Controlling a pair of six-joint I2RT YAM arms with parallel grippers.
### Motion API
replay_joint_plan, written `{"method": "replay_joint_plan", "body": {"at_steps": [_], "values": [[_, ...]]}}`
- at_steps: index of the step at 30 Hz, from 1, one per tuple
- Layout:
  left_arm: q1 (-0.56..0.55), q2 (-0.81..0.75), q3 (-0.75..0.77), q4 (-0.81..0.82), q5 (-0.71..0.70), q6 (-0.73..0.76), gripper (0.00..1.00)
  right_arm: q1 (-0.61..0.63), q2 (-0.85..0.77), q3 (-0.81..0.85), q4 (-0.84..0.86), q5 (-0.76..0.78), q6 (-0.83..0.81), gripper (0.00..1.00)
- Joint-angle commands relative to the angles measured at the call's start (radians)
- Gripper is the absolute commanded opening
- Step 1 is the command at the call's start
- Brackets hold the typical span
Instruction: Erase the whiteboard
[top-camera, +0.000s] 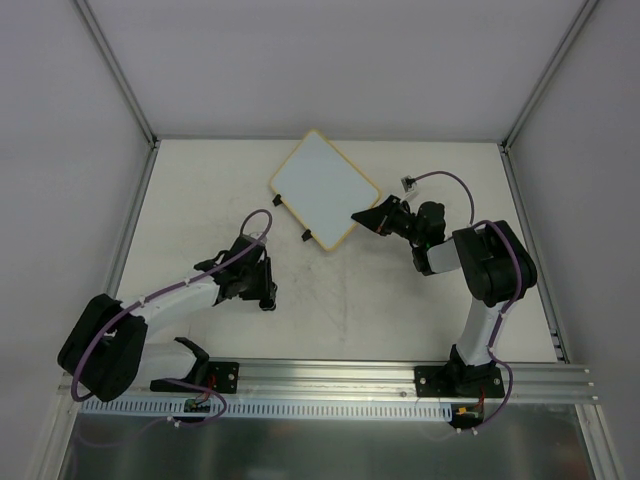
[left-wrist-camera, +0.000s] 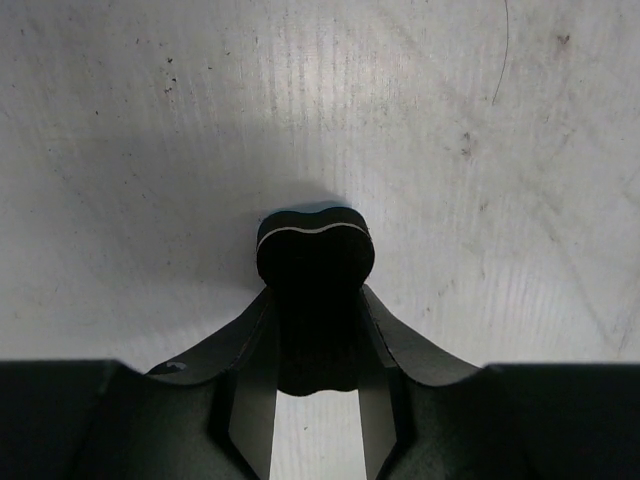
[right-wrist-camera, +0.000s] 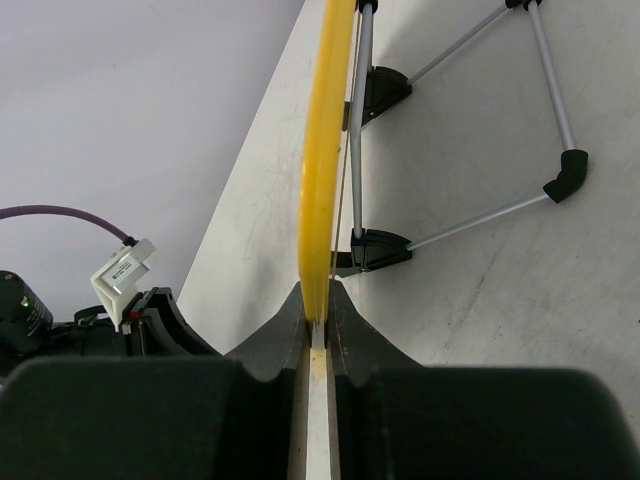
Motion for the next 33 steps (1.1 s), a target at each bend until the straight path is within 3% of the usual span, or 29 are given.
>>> {"method": "replay_joint_plan", "body": {"at_steps": [1,5,8,14,15,17,25,29,31,32,33], "values": [[0.016,0.065,0.036,0.016,-0.006,0.016,0.26,0.019,-0.028,0.038,0.211,-0.061,0.03,0.0],[0.016,0.062,0.04,0.031,-0.005,0.019,0.56,0.019,-0.029,0.038,0.211,-0.061,0.028,0.0],[0.016,0.033,0.036,0.029,-0.015,0.021,0.63,0.019,-0.028,0.039,0.211,-0.059,0.028,0.0],[0.016,-0.021,0.02,0.028,-0.025,0.021,0.72,0.017,-0.028,0.038,0.211,-0.058,0.028,0.11],[0.016,-0.027,0.019,0.029,-0.025,0.021,0.72,0.017,-0.028,0.038,0.211,-0.056,0.028,0.2],[0.016,-0.04,0.014,0.028,-0.023,0.021,0.72,0.017,-0.029,0.036,0.211,-0.056,0.026,0.3],[0.018,-0.062,0.01,0.025,-0.026,0.025,0.74,0.016,-0.034,0.03,0.212,-0.05,0.023,0.39],[0.016,-0.08,0.008,0.025,-0.038,0.027,0.77,0.005,-0.035,0.021,0.212,-0.038,0.028,0.52],[0.016,-0.09,0.006,0.023,-0.045,0.027,0.83,-0.001,-0.04,0.009,0.215,-0.032,0.028,0.59],[0.016,-0.094,0.005,0.025,-0.049,0.027,0.95,-0.012,-0.04,0.004,0.218,-0.021,0.033,0.64],[0.016,-0.097,0.005,0.025,-0.052,0.027,0.99,-0.016,-0.039,0.0,0.231,-0.016,0.04,0.71]]}}
